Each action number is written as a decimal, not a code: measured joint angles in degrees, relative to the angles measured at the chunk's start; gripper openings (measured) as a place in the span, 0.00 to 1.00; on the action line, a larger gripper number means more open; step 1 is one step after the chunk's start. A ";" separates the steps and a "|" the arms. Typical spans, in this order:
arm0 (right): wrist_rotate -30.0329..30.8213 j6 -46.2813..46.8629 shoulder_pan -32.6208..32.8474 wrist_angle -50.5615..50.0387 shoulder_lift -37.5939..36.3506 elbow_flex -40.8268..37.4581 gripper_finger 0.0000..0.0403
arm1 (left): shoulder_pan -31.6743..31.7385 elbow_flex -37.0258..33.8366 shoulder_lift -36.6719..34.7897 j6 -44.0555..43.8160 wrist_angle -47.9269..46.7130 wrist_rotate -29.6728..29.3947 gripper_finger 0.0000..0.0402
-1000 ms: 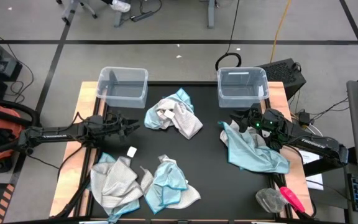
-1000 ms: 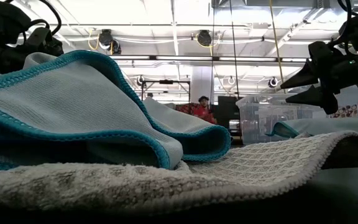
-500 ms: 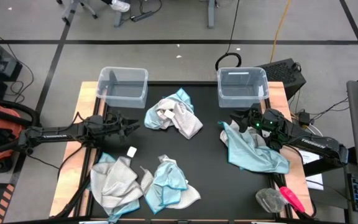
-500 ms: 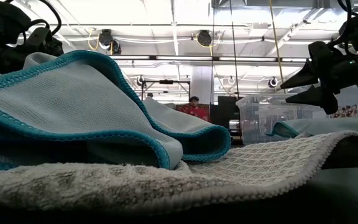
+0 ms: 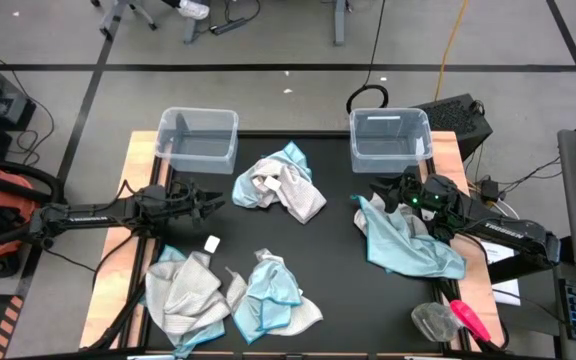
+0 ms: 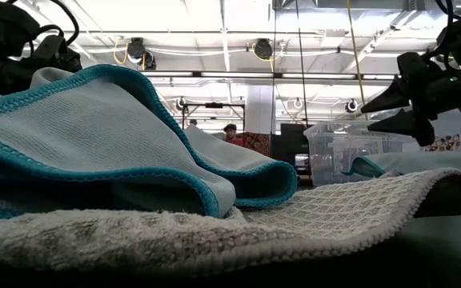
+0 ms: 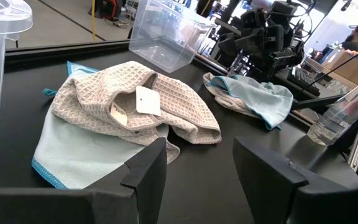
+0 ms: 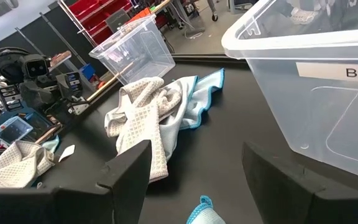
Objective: Sort microfiber towel by color & place in baskets
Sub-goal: Put the gray towel into the right transparent bin
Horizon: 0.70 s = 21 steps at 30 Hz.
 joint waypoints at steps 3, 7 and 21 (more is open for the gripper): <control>0.00 0.00 -0.02 0.20 0.00 0.00 0.60 | -0.01 -0.02 -0.02 0.00 -0.01 0.00 0.48; 0.00 0.00 -0.01 0.78 0.00 0.00 0.60 | 0.00 -0.02 -0.02 0.00 -0.02 -0.02 0.48; 10.62 20.02 -0.02 10.95 -0.01 0.07 0.60 | 0.00 -0.02 -0.02 0.00 -0.01 -0.02 0.48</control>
